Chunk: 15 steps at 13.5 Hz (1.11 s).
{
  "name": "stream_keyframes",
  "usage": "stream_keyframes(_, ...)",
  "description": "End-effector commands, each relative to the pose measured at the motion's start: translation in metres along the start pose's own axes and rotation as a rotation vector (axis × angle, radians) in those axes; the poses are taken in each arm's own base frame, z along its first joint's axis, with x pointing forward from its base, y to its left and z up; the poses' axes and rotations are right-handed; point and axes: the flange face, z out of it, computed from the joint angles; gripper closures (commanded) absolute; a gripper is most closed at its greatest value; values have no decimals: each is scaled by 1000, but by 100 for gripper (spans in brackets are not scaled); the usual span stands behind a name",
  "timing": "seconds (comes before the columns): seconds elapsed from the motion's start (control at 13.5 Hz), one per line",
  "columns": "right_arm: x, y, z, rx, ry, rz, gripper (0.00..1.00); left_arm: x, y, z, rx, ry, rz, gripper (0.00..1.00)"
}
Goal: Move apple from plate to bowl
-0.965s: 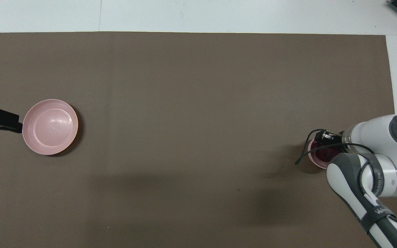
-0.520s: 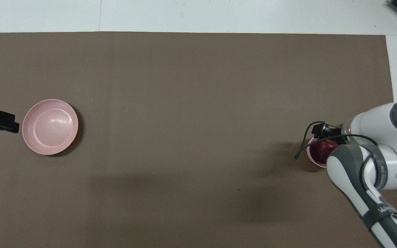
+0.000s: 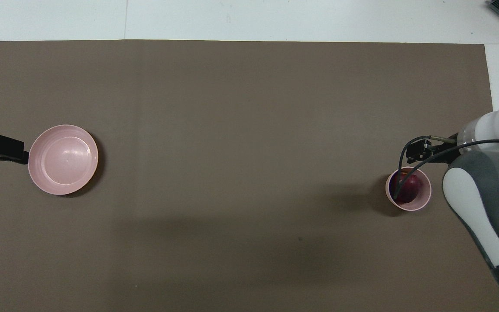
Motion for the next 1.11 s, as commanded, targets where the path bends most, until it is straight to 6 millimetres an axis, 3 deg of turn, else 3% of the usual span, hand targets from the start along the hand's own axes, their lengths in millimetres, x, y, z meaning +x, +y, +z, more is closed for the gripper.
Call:
stream_keyframes(0.0, 4, 1, -51, 46, -11, -25, 0, -3, 2, -1, 11, 21, 4, 0)
stream_keyframes(0.37, 3, 14, -124, 99, 32, -98, 0, -2, 2, -2, 9, 26, 7, 0)
stream_keyframes(0.59, -5, 18, -152, 80, 17, -148, 0, -4, -1, -1, 9, 13, -4, 0)
stream_keyframes(1.04, -9, 17, -157, 74, -1, -157, 0, -4, -19, -1, 9, 12, -38, 0)
